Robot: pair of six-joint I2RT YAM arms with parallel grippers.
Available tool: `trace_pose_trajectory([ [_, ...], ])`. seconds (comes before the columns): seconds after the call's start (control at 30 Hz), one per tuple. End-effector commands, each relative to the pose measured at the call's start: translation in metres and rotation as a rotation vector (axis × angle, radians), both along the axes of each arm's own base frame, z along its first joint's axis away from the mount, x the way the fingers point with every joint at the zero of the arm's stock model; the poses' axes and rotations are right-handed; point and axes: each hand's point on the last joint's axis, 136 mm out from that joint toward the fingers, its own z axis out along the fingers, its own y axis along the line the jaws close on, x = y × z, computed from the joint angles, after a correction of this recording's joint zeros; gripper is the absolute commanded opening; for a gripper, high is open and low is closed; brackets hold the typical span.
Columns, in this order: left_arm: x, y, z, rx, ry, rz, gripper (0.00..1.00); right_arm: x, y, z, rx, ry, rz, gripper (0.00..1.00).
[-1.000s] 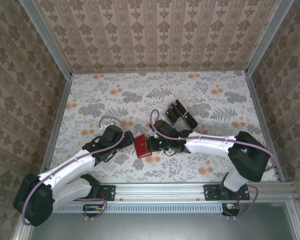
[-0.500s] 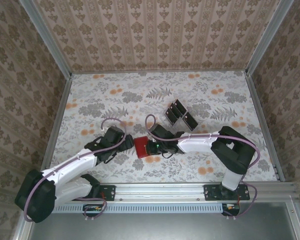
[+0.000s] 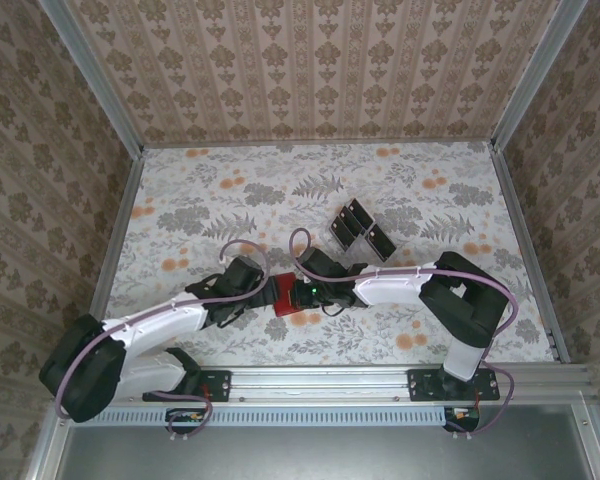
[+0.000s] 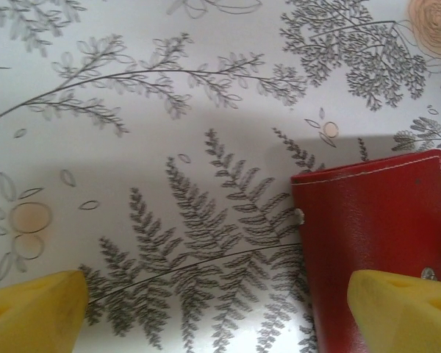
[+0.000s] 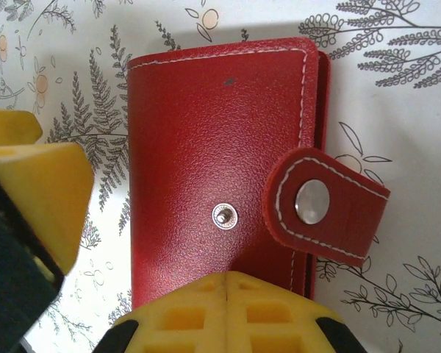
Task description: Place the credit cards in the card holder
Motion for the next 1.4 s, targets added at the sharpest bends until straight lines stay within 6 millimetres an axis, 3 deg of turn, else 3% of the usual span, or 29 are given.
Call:
trace_pose_trajectory([
  [0.0, 0.011, -0.013, 0.012, -0.017, -0.050, -0.022, 1.00, 0.002, 0.000, -0.006, -0.002, 0.016, -0.013, 0.00],
  [0.4, 0.008, -0.016, -0.006, -0.009, -0.037, -0.019, 1.00, 0.007, -0.001, -0.005, 0.011, 0.021, -0.018, 0.00],
  [0.5, 0.005, -0.011, -0.016, 0.011, -0.019, -0.004, 1.00, 0.008, 0.000, -0.002, 0.018, 0.022, -0.013, 0.00],
  [0.63, -0.002, 0.006, -0.030, 0.071, 0.025, 0.066, 1.00, 0.014, -0.009, 0.017, 0.028, -0.015, -0.039, 0.00],
  [0.8, -0.008, 0.014, -0.041, 0.098, 0.056, 0.100, 1.00, 0.026, -0.031, 0.042, -0.042, -0.101, -0.078, 0.14],
  [0.97, -0.008, 0.014, -0.045, 0.112, 0.060, 0.102, 1.00, 0.034, -0.044, 0.045, -0.180, -0.130, -0.062, 0.29],
  [1.37, -0.012, 0.019, -0.050, 0.119, 0.064, 0.116, 1.00, 0.040, -0.026, 0.037, -0.283, -0.143, 0.027, 0.37],
])
